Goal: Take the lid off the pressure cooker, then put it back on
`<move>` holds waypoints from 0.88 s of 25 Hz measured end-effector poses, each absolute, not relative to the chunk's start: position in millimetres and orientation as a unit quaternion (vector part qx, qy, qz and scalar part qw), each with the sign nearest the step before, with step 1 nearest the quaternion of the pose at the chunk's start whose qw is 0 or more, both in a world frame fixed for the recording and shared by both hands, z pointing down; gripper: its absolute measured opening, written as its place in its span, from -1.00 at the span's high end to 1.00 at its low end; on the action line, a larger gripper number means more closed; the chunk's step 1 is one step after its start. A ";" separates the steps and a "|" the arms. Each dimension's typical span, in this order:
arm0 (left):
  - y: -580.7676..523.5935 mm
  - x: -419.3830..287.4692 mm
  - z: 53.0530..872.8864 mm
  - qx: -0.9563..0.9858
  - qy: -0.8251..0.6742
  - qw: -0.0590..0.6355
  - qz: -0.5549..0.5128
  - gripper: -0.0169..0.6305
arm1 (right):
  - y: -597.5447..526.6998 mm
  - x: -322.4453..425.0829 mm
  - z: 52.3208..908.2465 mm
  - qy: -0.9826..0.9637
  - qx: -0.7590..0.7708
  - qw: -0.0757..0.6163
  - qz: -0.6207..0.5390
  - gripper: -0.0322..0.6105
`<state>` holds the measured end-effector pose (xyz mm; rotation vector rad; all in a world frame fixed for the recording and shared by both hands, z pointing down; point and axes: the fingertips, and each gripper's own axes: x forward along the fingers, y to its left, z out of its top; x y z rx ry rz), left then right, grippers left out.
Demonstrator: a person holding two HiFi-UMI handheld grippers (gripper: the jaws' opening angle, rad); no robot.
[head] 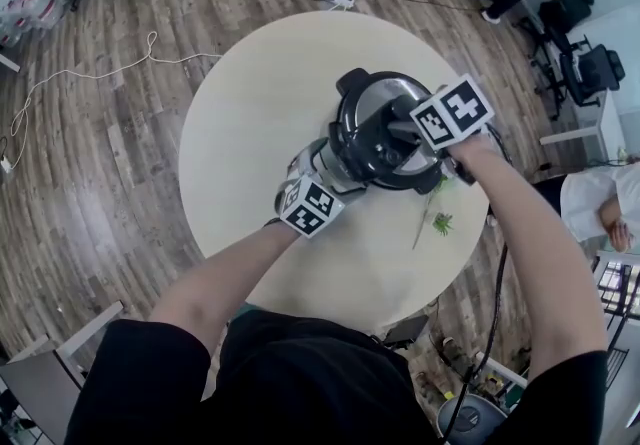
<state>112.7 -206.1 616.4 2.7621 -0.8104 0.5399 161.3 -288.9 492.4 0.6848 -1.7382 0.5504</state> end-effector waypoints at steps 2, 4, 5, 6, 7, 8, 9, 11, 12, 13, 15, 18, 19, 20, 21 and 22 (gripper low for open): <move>-206.4 112.9 616.7 0.938 -0.274 0.108 0.184 -0.78 | -289.4 162.3 492.4 -0.739 0.297 0.556 0.238 -0.01; -207.6 112.1 617.1 0.938 -0.270 0.115 0.185 -0.76 | -290.7 162.6 492.1 -0.743 0.307 0.544 0.240 -0.01; -207.9 111.4 617.3 0.938 -0.267 0.122 0.187 -0.76 | -291.1 162.9 492.1 -0.746 0.313 0.535 0.241 -0.01; -207.9 110.6 617.2 0.937 -0.262 0.131 0.190 -0.74 | -290.8 163.5 492.3 -0.749 0.321 0.526 0.244 -0.01; -207.7 109.5 616.9 0.937 -0.256 0.140 0.194 -0.73 | -290.3 164.4 492.5 -0.750 0.330 0.517 0.249 -0.01; -207.7 107.9 616.0 0.936 -0.250 0.149 0.198 -0.70 | -289.6 165.3 492.3 -0.749 0.340 0.509 0.253 -0.01; -207.6 105.2 613.9 0.935 -0.244 0.156 0.205 -0.66 | -288.6 166.5 491.5 -0.748 0.350 0.503 0.253 -0.01; -205.1 95.8 604.1 0.933 -0.235 0.162 0.218 -0.51 | -284.2 171.1 487.6 -0.746 0.370 0.496 0.247 -0.02; -202.7 90.1 597.5 0.933 -0.234 0.162 0.220 -0.31 | -280.7 174.5 484.6 -0.747 0.379 0.489 0.244 -0.02; -200.1 84.3 590.9 0.934 -0.235 0.160 0.217 -0.10 | -276.5 178.8 480.7 -0.748 0.389 0.479 0.243 -0.02; -196.7 73.1 576.6 0.935 -0.245 0.151 0.205 0.07 | -267.5 189.4 469.2 -0.756 0.415 0.446 0.241 -0.02; -195.6 58.0 550.4 0.936 -0.271 0.134 0.180 0.32 | -247.5 203.0 452.6 -0.769 0.456 0.389 0.223 0.02; -194.7 53.9 541.0 0.936 -0.280 0.130 0.171 0.38 | -237.9 204.7 450.8 -0.773 0.465 0.371 0.221 0.06; -193.2 50.7 531.3 0.935 -0.288 0.125 0.162 0.41 | -227.5 205.0 450.3 -0.777 0.473 0.354 0.220 0.13; -191.5 48.2 520.8 0.936 -0.295 0.119 0.152 0.46 | -217.3 204.1 449.6 -0.780 0.482 0.335 0.218 0.16; -190.1 45.8 509.1 0.936 -0.302 0.113 0.141 0.51 | -208.2 202.3 447.3 -0.783 0.493 0.316 0.210 0.20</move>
